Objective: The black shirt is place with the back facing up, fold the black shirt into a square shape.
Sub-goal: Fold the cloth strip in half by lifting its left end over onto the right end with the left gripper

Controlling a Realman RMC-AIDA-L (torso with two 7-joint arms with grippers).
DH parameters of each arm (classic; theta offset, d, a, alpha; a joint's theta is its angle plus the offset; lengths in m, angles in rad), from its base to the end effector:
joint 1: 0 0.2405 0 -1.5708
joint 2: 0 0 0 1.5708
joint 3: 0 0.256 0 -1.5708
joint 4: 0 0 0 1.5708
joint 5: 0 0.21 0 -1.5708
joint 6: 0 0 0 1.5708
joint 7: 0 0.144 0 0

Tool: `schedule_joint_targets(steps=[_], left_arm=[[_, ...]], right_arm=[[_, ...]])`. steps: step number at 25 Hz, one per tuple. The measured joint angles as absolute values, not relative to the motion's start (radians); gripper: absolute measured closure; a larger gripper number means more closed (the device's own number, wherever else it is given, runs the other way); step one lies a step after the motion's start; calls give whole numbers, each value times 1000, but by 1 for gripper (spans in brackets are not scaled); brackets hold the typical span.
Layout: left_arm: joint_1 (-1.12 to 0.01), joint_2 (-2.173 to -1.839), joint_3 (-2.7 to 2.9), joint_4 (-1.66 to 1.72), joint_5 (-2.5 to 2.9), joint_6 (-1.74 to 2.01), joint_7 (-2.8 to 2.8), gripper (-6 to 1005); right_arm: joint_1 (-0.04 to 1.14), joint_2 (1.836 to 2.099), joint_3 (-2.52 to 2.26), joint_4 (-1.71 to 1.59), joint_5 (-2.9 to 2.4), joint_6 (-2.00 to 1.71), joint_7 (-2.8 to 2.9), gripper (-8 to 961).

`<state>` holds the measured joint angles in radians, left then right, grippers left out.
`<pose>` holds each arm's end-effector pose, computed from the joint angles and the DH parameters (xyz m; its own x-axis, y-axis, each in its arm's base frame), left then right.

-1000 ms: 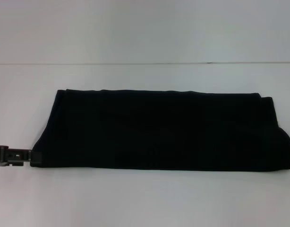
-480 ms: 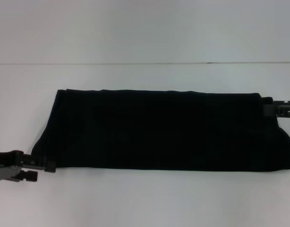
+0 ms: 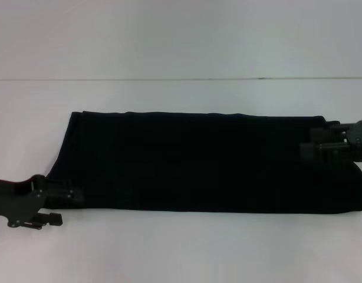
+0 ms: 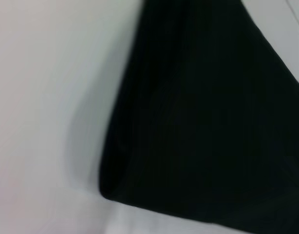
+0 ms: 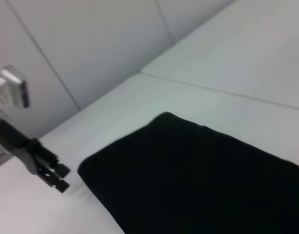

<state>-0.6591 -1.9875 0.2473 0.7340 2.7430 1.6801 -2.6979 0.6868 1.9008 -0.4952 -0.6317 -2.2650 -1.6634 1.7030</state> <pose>-0.3211 0.3268 0.0588 -0.2590 0.9364 0.2367 0.9659 0.2524 0.0585 0.2650 0.3686 0.0741 0.7394 -0.5476 -0.3917 -0.6245 -0.7752 -0.0952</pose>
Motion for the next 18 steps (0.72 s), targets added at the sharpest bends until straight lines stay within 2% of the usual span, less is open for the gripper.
schedule_joint_targets(steps=[5,11,18], left_arm=[[-651,-1988,196,716,2733,1648,-2788,217],[-644,-1991,176,695,2729,1618,-2873,216],[-632,-1995,173,671,2737,1582,-2934,216]], right_arm=[[696,1901,-500,-634,-2228,-1682,1691,189],[707,1904,-493,-635,-2213,-1682,1690,36],[707,1904,-496,-635,-2177,-1683,1688,48]])
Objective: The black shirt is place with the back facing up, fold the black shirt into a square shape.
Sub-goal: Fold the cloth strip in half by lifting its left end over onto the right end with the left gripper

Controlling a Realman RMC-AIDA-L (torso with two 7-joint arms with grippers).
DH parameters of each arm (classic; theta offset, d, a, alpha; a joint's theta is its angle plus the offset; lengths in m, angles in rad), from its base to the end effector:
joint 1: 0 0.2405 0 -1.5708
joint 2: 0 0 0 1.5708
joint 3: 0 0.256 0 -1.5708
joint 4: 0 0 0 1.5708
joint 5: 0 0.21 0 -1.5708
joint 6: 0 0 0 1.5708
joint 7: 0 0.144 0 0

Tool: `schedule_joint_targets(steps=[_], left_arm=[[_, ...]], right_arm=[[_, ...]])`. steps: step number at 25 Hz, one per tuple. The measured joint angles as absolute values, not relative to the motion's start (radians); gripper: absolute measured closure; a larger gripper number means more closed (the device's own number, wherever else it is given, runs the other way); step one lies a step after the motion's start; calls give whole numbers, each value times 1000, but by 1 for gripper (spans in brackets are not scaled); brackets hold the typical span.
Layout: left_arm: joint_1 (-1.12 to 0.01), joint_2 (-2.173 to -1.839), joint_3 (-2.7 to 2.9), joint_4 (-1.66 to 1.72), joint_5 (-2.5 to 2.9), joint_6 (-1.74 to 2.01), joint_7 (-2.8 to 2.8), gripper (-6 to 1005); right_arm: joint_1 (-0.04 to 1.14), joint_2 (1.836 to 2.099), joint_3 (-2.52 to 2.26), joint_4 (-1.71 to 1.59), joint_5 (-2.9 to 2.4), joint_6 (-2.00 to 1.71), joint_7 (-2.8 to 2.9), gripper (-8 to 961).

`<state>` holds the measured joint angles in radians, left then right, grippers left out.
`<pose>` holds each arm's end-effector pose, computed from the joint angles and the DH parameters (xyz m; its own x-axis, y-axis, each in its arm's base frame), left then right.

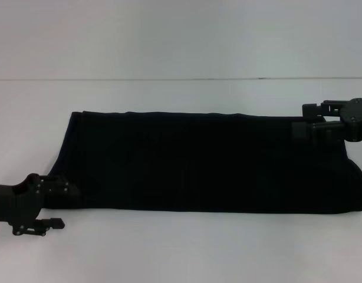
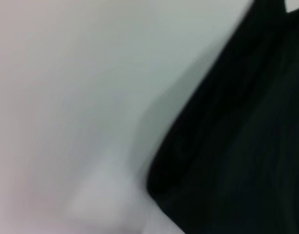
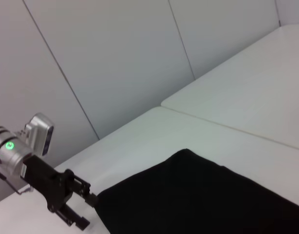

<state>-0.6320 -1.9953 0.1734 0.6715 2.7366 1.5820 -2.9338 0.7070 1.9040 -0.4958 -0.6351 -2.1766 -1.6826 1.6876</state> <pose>-0.3383 0.3225 0.0484 -0.5564 0.7862 0.2687 0.8309 0.5259 0.1818 0.2452 0.3766 0.0781 0.7403 -0.4847 -0.4659 -0.5802 -0.8107 -0.0786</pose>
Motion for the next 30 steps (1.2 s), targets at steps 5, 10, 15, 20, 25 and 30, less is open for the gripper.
schedule_joint_targets(steps=[5,10,15,20,25,30], left_arm=[[-626,-1996,170,669,2730,1554,-2954,215],[-631,-1995,163,659,2729,1532,-2957,217],[-632,-1994,162,641,2726,1503,-2957,211],[-632,-1994,163,639,2719,1486,-2953,207],[-630,-1994,163,624,2712,1454,-2951,208],[-627,-1995,163,618,2697,1436,-2947,208]], right_arm=[[703,1904,-497,-636,-2156,-1677,1676,47],[700,1905,-495,-637,-2147,-1676,1673,47],[698,1905,-494,-637,-2146,-1676,1672,46],[696,1905,-492,-637,-2146,-1675,1666,46],[696,1905,-491,-637,-2146,-1676,1666,49],[696,1905,-477,-637,-2144,-1680,1666,53]])
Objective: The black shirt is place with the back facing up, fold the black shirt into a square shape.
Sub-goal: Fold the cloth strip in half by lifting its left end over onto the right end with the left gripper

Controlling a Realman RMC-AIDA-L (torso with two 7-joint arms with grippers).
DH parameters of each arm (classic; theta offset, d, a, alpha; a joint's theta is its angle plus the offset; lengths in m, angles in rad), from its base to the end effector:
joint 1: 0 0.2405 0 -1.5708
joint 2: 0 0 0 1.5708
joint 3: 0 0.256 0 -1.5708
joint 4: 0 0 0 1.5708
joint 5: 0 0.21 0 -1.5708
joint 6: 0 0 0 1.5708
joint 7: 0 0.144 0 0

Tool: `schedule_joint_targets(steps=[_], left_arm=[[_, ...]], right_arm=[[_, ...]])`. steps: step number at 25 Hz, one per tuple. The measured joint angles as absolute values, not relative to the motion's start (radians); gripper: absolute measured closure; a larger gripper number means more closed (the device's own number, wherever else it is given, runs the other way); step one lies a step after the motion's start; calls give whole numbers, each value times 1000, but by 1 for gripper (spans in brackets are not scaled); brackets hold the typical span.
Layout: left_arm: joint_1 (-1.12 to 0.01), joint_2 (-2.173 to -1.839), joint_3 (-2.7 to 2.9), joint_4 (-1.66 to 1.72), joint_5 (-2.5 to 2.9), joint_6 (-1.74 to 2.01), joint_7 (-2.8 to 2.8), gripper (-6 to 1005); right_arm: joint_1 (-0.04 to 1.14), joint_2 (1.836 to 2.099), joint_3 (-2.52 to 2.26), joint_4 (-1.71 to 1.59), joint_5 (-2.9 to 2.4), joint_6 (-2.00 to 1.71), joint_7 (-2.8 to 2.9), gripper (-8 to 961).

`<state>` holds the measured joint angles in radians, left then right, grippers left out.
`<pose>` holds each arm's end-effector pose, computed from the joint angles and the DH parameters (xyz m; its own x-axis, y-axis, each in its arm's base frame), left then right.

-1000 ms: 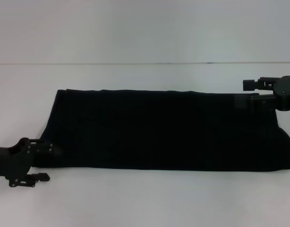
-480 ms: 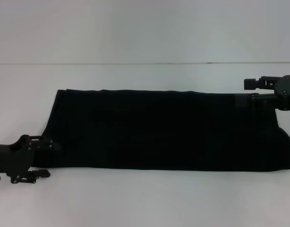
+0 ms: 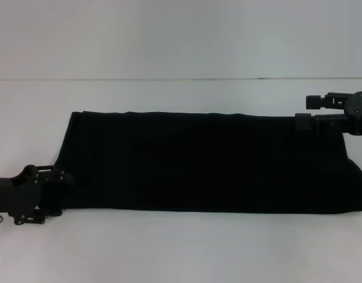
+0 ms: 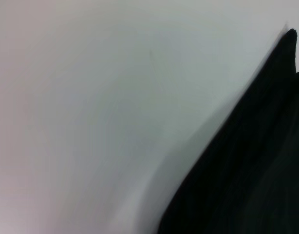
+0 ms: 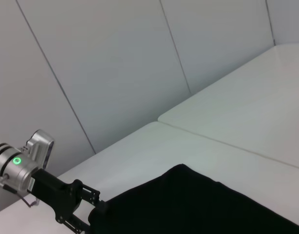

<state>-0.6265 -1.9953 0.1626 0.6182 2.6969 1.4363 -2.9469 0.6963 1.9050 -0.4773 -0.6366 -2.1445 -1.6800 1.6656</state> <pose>-0.3497 0.3335 0.0434 -0.5944 0.7195 0.3592 0.8031 0.5539 0.2194 0.2461 0.3767 0.0825 0.7307 -0.4581 -0.5062 -0.5752 -0.8125 -0.0950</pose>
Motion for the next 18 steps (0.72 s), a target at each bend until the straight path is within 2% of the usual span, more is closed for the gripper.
schedule_joint_targets(steps=[18], left_arm=[[-619,-1991,124,619,2652,1376,-2869,207]], right_arm=[[690,1905,-454,-637,-2144,-1684,1651,54]])
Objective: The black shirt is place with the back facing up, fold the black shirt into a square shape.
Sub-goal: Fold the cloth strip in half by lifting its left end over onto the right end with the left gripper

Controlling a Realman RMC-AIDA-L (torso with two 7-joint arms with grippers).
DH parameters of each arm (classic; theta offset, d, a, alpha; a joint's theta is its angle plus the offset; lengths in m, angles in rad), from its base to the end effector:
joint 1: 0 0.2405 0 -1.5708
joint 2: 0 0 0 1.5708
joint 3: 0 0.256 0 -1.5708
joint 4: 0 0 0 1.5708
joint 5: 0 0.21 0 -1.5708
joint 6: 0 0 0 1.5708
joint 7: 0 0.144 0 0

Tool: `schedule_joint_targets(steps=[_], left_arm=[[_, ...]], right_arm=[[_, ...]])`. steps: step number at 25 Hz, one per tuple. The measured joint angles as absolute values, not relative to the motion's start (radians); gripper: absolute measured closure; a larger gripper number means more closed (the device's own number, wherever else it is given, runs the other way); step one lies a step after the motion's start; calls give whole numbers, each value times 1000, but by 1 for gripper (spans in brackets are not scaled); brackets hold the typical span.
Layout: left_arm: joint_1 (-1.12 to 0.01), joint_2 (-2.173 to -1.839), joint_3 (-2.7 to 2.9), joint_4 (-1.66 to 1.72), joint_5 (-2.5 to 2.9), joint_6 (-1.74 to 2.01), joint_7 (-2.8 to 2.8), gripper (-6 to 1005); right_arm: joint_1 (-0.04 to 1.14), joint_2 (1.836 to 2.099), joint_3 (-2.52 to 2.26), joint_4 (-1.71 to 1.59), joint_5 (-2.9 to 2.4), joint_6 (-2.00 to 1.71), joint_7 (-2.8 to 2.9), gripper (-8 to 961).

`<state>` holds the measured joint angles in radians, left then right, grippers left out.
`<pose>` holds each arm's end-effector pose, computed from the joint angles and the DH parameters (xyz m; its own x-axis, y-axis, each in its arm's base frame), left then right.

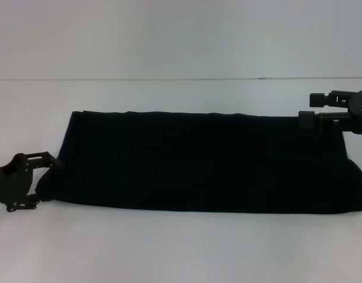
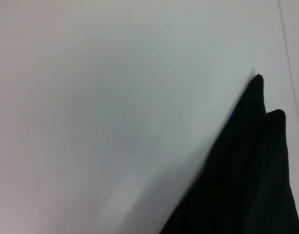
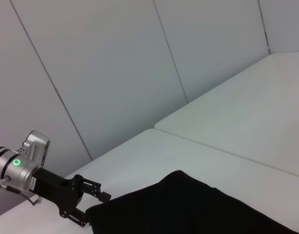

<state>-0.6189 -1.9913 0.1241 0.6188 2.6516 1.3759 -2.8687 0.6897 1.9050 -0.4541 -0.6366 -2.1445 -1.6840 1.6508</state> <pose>-0.3566 0.3405 0.0529 -0.5567 0.6987 0.4493 0.8290 0.5017 0.2470 0.2490 0.3753 0.0852 0.7257 -0.4479 -0.5223 -0.5759 -0.8108 -0.1048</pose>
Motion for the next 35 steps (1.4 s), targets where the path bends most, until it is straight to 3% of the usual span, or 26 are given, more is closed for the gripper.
schedule_joint_targets(steps=[16,22,32,35], left_arm=[[-618,-1993,134,617,2657,1346,-2733,229],[-617,-1994,136,616,2659,1329,-2704,440],[-616,-1995,136,598,2663,1333,-2616,902],[-616,-1994,136,597,2663,1336,-2556,951]], right_arm=[[687,1905,-454,-647,-2133,-1684,1653,54],[690,1902,-454,-648,-2132,-1694,1653,55],[689,1902,-454,-649,-2132,-1695,1651,55],[688,1905,-454,-649,-2132,-1693,1651,55]])
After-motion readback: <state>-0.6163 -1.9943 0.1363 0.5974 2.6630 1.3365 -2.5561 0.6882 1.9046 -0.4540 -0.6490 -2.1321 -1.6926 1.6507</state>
